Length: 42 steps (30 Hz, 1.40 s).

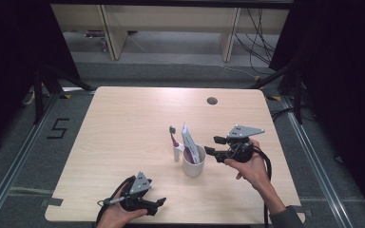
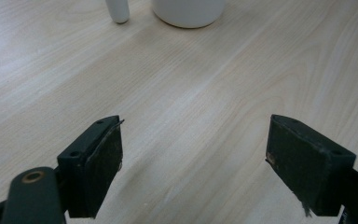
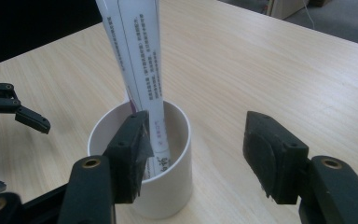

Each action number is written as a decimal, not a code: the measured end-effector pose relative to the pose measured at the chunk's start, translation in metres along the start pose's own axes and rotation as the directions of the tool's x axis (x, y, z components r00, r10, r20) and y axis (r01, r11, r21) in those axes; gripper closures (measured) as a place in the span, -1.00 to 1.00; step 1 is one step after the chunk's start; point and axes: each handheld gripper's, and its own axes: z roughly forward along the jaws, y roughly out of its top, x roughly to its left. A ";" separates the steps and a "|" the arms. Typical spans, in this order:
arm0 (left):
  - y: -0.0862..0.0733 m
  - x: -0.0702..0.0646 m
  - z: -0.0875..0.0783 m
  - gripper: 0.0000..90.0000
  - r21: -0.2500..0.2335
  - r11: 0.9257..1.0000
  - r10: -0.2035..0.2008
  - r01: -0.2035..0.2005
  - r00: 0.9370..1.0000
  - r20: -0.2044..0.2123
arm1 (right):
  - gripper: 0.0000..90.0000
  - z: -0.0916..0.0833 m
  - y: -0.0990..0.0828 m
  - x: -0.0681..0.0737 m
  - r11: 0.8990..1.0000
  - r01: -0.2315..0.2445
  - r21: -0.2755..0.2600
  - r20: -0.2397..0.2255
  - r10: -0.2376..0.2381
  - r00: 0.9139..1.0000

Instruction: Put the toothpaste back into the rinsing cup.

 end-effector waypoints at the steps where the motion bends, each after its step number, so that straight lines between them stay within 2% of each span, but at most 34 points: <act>1: 0.000 0.000 0.000 -0.60 -0.001 1.000 0.000 0.000 1.000 0.000 | -0.08 -0.001 -0.001 -0.001 1.000 0.002 0.004 -0.003 -0.002 1.000; 3: 0.000 0.000 0.000 -0.60 -0.001 1.000 0.000 0.000 1.000 0.000 | -0.10 -0.003 -0.002 -0.003 1.000 0.013 -0.007 0.013 -0.013 1.000; 5: 0.000 0.000 0.000 -0.60 0.000 1.000 0.000 0.000 1.000 0.000 | -0.12 -0.005 -0.004 -0.003 1.000 -0.016 0.001 -0.002 0.016 1.000; 6: 0.000 0.000 0.000 -0.60 0.001 1.000 0.001 -0.001 1.000 0.000 | -0.13 -0.006 -0.005 -0.006 1.000 0.011 -0.011 0.019 -0.011 1.000; 7: 0.000 0.000 0.000 -0.60 0.000 1.000 -0.001 0.001 1.000 0.000 | -0.15 -0.006 -0.007 -0.005 1.000 -0.012 -0.016 0.012 0.012 1.000; 8: 0.000 0.000 0.000 -0.60 -0.001 1.000 -0.001 0.001 1.000 0.001 | -0.17 -0.008 -0.008 -0.008 1.000 0.005 -0.005 0.017 -0.005 1.000; 9: 0.000 0.000 0.000 -0.60 0.000 1.000 0.000 0.000 1.000 0.001 | -0.20 -0.009 -0.009 -0.007 1.000 -0.020 -0.001 0.025 0.020 0.999; 11: 0.000 0.000 0.000 -0.60 0.000 1.000 0.000 0.000 1.000 0.001 | -0.24 -0.010 -0.011 -0.009 1.000 -0.009 -0.008 0.028 0.009 1.000; 12: 0.000 0.000 0.000 -0.60 0.000 1.000 0.000 0.000 1.000 0.001 | -0.27 -0.010 -0.012 -0.008 0.999 -0.049 -0.002 0.017 0.049 0.999; 13: 0.000 0.000 0.000 -0.60 0.000 1.000 -0.001 0.001 1.000 0.000 | -0.29 -0.011 -0.013 -0.010 1.000 -0.020 -0.002 0.032 0.020 0.999; 15: 0.000 0.000 0.000 -0.60 -0.001 1.000 -0.001 0.001 1.000 0.001 | -0.31 -0.013 -0.016 -0.011 0.999 -0.044 0.001 0.028 0.044 0.999; 17: 0.000 0.000 0.000 -0.60 0.000 1.000 -0.002 0.002 1.000 0.001 | -0.34 -0.016 -0.018 -0.012 0.999 -0.035 -0.005 0.053 0.036 0.998; 18: 0.000 0.000 0.000 -0.60 0.000 1.000 -0.001 0.001 1.000 0.001 | -0.36 -0.017 -0.019 -0.011 0.997 -0.078 0.003 0.036 0.077 0.996; 19: 0.000 0.000 0.000 -0.60 0.001 1.000 -0.002 0.002 1.000 0.001 | -0.36 -0.019 -0.020 -0.014 0.999 -0.042 0.006 0.055 0.042 0.998; 20: 0.000 0.000 0.000 -0.60 -0.001 1.000 -0.002 0.002 1.000 0.002 | -0.37 -0.019 -0.021 -0.015 0.999 -0.050 -0.004 0.045 0.050 0.998; 21: 0.000 0.000 0.000 -0.60 -0.002 1.000 -0.003 0.003 1.000 0.002 | -0.38 -0.021 -0.023 -0.014 0.997 -0.071 0.006 0.055 0.070 0.996; 26: 0.000 0.001 -0.001 -0.60 0.005 1.000 0.006 -0.006 1.000 -0.002 | -0.43 -0.027 -0.029 -0.018 0.998 -0.066 0.001 0.067 0.066 0.996; 28: 0.000 0.001 -0.001 -0.60 0.004 1.000 0.005 -0.005 1.000 -0.001 | -0.45 -0.030 -0.031 -0.018 0.996 -0.089 0.002 0.078 0.089 0.993; 29: 0.001 0.002 -0.001 -0.60 0.004 1.000 0.004 -0.004 1.000 -0.007 | -0.45 -0.030 -0.034 -0.018 0.995 -0.096 0.002 0.058 0.096 0.994; 31: 0.001 0.002 0.000 -0.60 -0.002 1.000 0.002 -0.002 1.000 -0.004 | -0.46 -0.033 -0.037 -0.017 0.994 -0.111 0.013 0.063 0.110 0.992; 33: 0.001 0.001 0.000 -0.60 0.005 1.000 0.004 -0.004 1.000 -0.007 | -0.47 -0.034 -0.040 -0.018 0.995 -0.102 0.006 0.061 0.102 0.993; 34: 0.001 0.002 0.000 -0.60 0.005 1.000 0.003 -0.003 1.000 -0.008 | -0.47 -0.036 -0.041 -0.020 0.997 -0.080 0.012 0.076 0.079 0.994; 36: 0.000 0.002 0.000 -0.60 -0.002 1.000 0.001 -0.001 1.000 0.000 | -0.48 -0.037 -0.044 -0.019 0.995 -0.104 0.007 0.068 0.104 0.992; 37: 0.000 0.002 0.000 -0.60 -0.001 1.000 0.003 -0.003 1.000 -0.004 | -0.48 -0.039 -0.045 -0.020 0.994 -0.106 0.012 0.071 0.105 0.992; 38: 0.000 0.002 0.000 -0.60 -0.001 1.000 0.003 -0.003 1.000 -0.007 | -0.48 -0.041 -0.047 -0.021 0.996 -0.087 0.007 0.081 0.086 0.993; 40: 0.001 0.002 -0.001 -0.60 0.003 1.000 0.004 -0.004 1.000 -0.007 | -0.48 -0.043 -0.049 -0.019 0.992 -0.122 0.019 0.071 0.121 0.990; 42: 0.001 0.002 -0.001 -0.60 0.002 1.000 0.006 -0.006 1.000 -0.008 | -0.48 -0.044 -0.053 -0.022 0.995 -0.097 0.016 0.077 0.096 0.992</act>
